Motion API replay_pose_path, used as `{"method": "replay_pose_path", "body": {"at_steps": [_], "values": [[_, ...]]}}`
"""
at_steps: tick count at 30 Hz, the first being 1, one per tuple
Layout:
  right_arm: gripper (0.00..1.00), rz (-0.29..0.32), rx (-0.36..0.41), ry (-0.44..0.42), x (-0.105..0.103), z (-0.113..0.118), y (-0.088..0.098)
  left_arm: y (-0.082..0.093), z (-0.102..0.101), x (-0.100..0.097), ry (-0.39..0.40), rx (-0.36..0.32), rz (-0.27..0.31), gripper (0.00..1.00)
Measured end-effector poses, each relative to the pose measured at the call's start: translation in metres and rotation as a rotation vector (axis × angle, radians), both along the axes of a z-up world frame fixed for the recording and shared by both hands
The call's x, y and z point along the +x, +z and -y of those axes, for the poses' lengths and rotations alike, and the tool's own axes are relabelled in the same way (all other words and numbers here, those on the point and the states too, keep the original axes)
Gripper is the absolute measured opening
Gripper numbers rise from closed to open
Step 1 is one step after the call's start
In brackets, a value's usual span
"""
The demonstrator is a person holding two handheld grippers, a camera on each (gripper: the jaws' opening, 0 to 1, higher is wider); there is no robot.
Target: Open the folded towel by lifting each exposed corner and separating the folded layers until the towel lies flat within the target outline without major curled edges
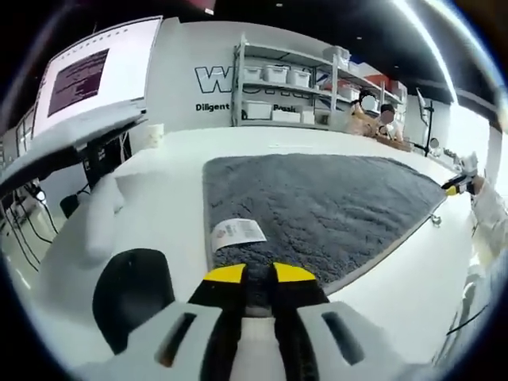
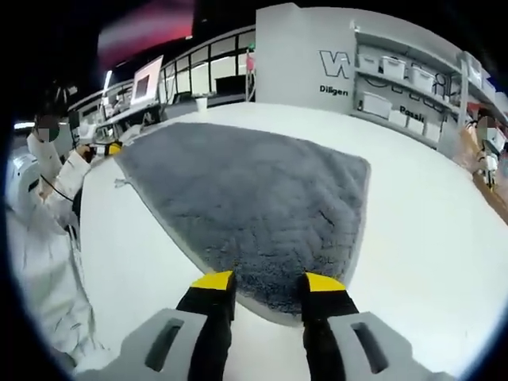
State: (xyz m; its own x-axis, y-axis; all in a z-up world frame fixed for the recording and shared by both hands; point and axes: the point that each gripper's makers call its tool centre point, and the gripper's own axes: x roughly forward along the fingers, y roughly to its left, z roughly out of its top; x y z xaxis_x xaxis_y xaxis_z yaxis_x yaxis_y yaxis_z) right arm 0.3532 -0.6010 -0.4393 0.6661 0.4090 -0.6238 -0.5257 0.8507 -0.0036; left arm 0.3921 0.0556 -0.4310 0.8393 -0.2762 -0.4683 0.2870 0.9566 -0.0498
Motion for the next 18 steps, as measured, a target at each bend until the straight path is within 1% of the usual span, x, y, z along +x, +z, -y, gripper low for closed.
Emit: {"method": "replay_pose_path", "body": {"at_steps": [1, 2, 5, 6, 9, 11, 13, 15, 18], "values": [[0.29, -0.003, -0.002, 0.005, 0.000, -0.001, 0.001, 0.001, 0.001, 0.000, -0.004, 0.006, -0.013, 0.22], [0.30, -0.008, -0.003, 0.007, 0.000, -0.001, 0.001, 0.002, 0.002, 0.000, -0.006, 0.009, -0.016, 0.28], [0.36, -0.013, -0.003, 0.012, 0.002, -0.001, 0.008, 0.007, 0.004, 0.004, -0.008, 0.028, -0.028, 0.46], [0.37, -0.008, -0.003, 0.016, 0.003, -0.001, 0.012, 0.010, 0.005, 0.006, -0.013, 0.029, -0.028, 0.49], [0.37, 0.008, -0.007, 0.017, 0.010, 0.001, 0.021, 0.019, 0.011, 0.013, -0.026, 0.014, -0.012, 0.53], [0.38, 0.022, -0.010, 0.021, 0.018, 0.002, 0.030, 0.029, 0.018, 0.022, -0.045, -0.014, 0.010, 0.55], [0.38, 0.028, -0.011, 0.025, 0.023, 0.002, 0.035, 0.036, 0.024, 0.029, -0.058, -0.038, 0.024, 0.59], [0.38, 0.042, -0.016, 0.025, 0.032, 0.002, 0.041, 0.043, 0.028, 0.039, -0.064, -0.066, 0.042, 0.60], [0.36, 0.066, -0.007, 0.013, 0.047, 0.004, 0.050, 0.052, 0.036, 0.056, -0.075, -0.087, 0.070, 0.61]]}}
